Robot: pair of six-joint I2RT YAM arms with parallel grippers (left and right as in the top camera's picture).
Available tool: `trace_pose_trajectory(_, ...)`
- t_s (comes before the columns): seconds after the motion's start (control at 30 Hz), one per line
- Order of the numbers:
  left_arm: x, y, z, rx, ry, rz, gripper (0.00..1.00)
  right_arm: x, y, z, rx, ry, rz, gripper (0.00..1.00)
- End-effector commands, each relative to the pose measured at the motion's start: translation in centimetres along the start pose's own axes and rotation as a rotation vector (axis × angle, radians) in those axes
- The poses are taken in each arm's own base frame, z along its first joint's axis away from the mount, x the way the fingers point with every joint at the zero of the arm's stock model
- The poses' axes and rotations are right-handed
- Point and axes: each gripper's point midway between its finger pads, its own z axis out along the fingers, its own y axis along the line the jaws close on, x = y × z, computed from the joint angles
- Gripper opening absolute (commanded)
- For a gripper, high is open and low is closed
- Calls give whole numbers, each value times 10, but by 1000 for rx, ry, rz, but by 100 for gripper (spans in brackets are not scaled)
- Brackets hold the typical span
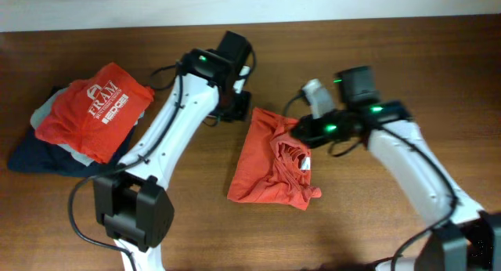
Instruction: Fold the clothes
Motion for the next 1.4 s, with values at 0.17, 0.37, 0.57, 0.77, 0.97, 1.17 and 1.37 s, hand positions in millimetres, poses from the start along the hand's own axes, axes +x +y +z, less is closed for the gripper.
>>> trace_pose_trajectory(0.17, 31, 9, 53, 48, 164, -86, 2, 39, -2, 74, 171, 253, -305, 16)
trace_pose_trajectory(0.37, 43, -2, 75, 123, 193, -93, 1, 34, -78, 76, 590, 255, -159, 4)
trace_pose_trajectory(0.57, 50, -4, 80, 127, 212, -88, 1, 9, -123, 46, 743, 136, -14, 4)
trace_pose_trajectory(0.77, 48, -4, 80, 128, 204, -88, 1, 4, -159, 19, 776, 83, 118, 4)
trace_pose_trajectory(0.97, 45, -5, 81, 130, 191, -87, 2, -5, -118, 10, 534, 95, 165, 5)
trace_pose_trajectory(1.17, 33, 7, 81, 137, 153, -119, 4, -15, -25, 21, 85, 88, 60, 9)
trace_pose_trajectory(1.37, 21, 31, 75, 179, 127, -204, 4, 7, -18, 64, 71, 187, 12, 9)
